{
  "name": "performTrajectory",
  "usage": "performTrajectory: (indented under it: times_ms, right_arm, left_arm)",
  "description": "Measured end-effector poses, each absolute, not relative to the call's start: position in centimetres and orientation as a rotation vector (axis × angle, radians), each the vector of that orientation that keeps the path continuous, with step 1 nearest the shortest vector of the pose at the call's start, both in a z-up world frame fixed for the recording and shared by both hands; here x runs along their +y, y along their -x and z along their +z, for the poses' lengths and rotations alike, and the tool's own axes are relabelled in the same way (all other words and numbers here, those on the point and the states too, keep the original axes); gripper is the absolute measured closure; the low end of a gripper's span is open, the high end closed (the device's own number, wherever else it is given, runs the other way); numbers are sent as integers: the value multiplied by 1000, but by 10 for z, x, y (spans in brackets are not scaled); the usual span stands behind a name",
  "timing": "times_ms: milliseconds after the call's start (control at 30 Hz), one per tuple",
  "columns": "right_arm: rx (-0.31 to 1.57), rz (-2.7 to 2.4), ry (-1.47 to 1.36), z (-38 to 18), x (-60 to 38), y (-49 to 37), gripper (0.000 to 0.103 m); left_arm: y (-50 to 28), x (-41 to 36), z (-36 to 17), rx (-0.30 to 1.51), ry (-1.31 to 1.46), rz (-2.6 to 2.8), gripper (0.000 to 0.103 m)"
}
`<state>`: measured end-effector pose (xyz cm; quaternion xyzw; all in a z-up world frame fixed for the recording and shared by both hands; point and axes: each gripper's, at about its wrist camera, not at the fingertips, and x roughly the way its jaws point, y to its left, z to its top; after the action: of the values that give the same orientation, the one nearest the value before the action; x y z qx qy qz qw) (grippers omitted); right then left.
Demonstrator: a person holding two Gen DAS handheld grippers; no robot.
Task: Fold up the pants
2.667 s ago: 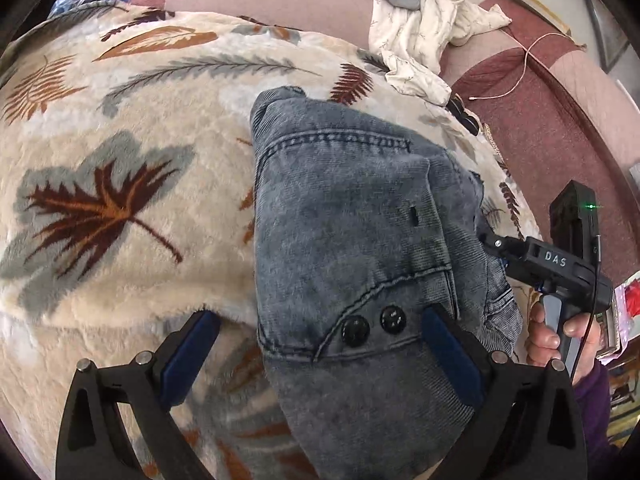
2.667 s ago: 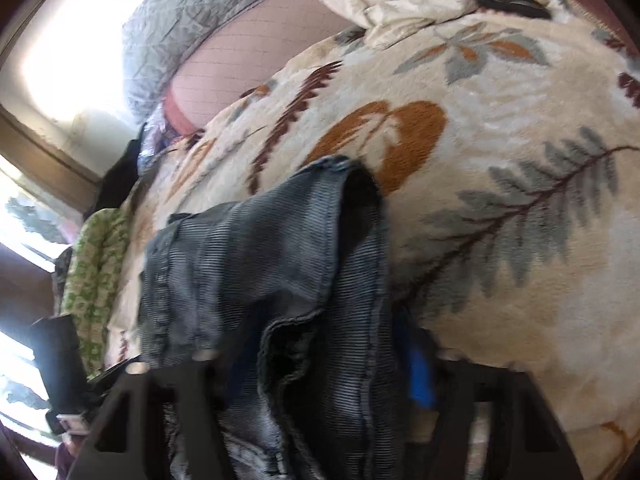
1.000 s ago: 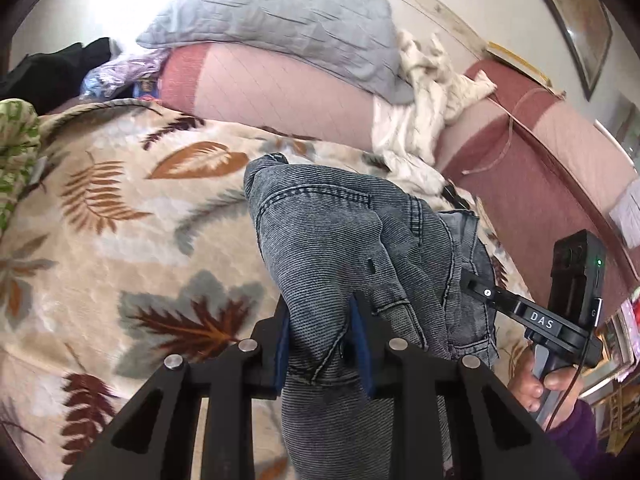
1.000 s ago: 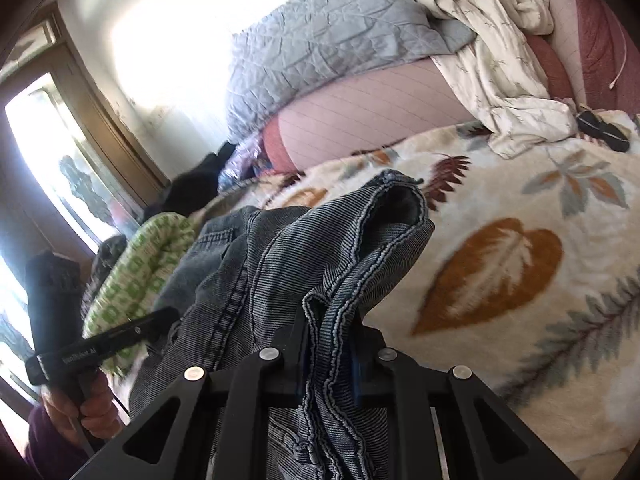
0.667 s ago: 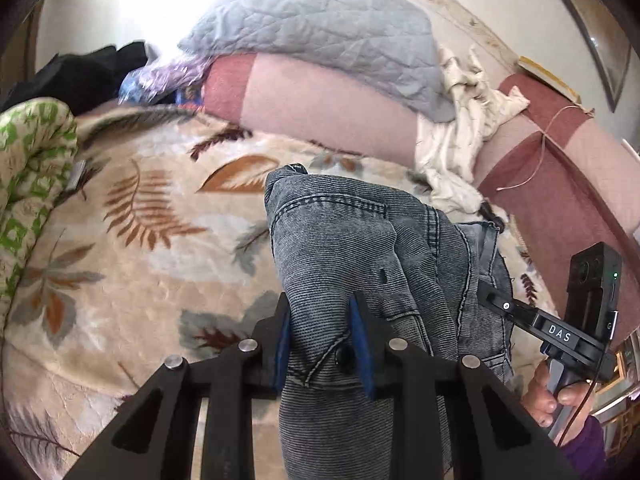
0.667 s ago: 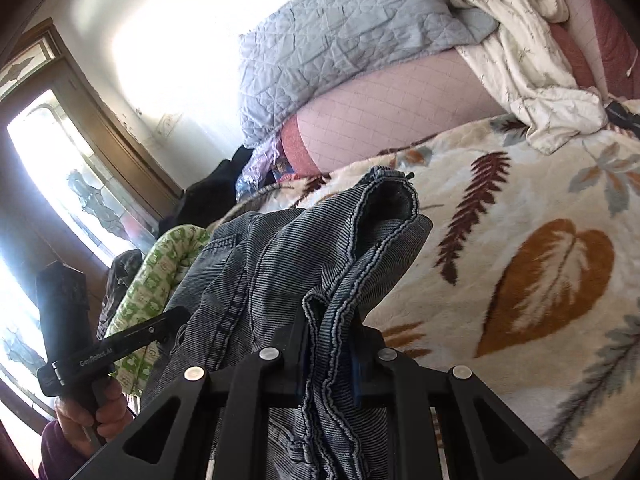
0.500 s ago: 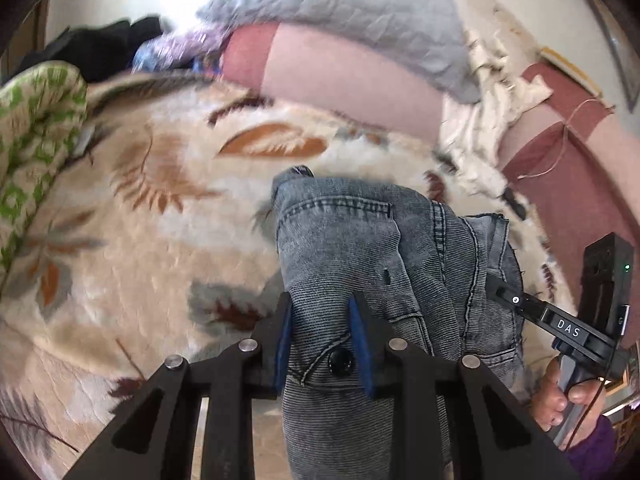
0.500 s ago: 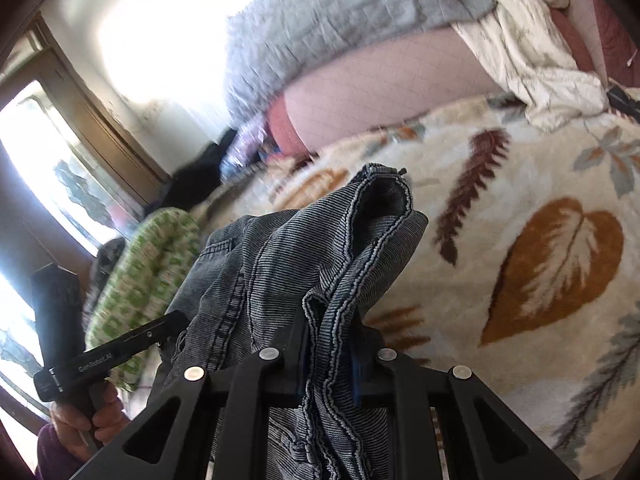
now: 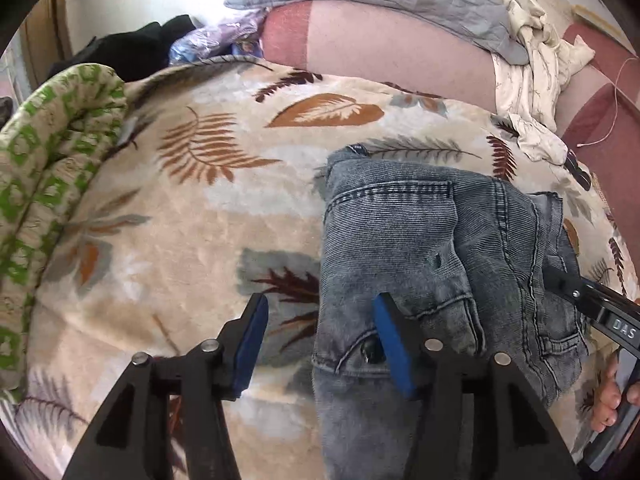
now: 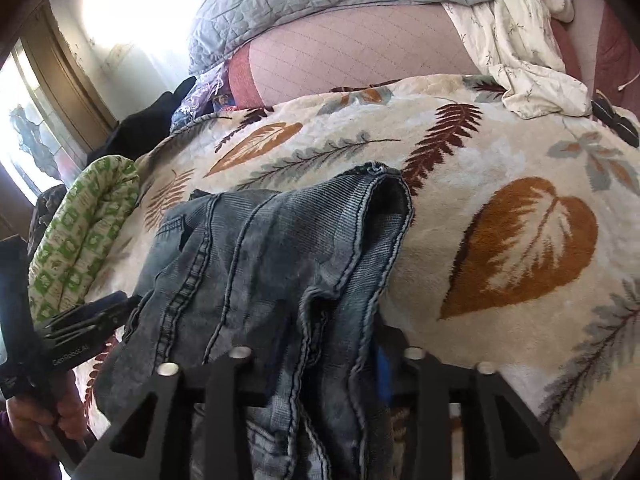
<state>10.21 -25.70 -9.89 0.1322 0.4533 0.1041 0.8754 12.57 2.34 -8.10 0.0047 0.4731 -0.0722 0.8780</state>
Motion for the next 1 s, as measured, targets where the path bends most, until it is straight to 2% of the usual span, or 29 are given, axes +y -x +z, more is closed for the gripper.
performTrajectory:
  times_ms: [33,133,300,367,500,1000]
  right_arm:
    - [940,219,-279,-96,-258,-99,49]
    - [871,204,-254,-78,-261,-84,46]
    - [690,158,-159,-38,-260,-40,36]
    - [623,144,-129,-22,-257,-18,35]
    - [529,92,-134,-7,-256,25,27]
    - [401,18,-70,50,-230,107,24]
  left_arm:
    - [-122,24,-77,981,-22,-129,38]
    - [-103,28,-60,921,-63,-53,29]
    - [-64,28,-31,826,-140,33,24]
    - [-47,27,-18,778,-158,47,19]
    - [-15,24,4,693,-155,35,17]
    - [57,16,65,531,-166,17,16]
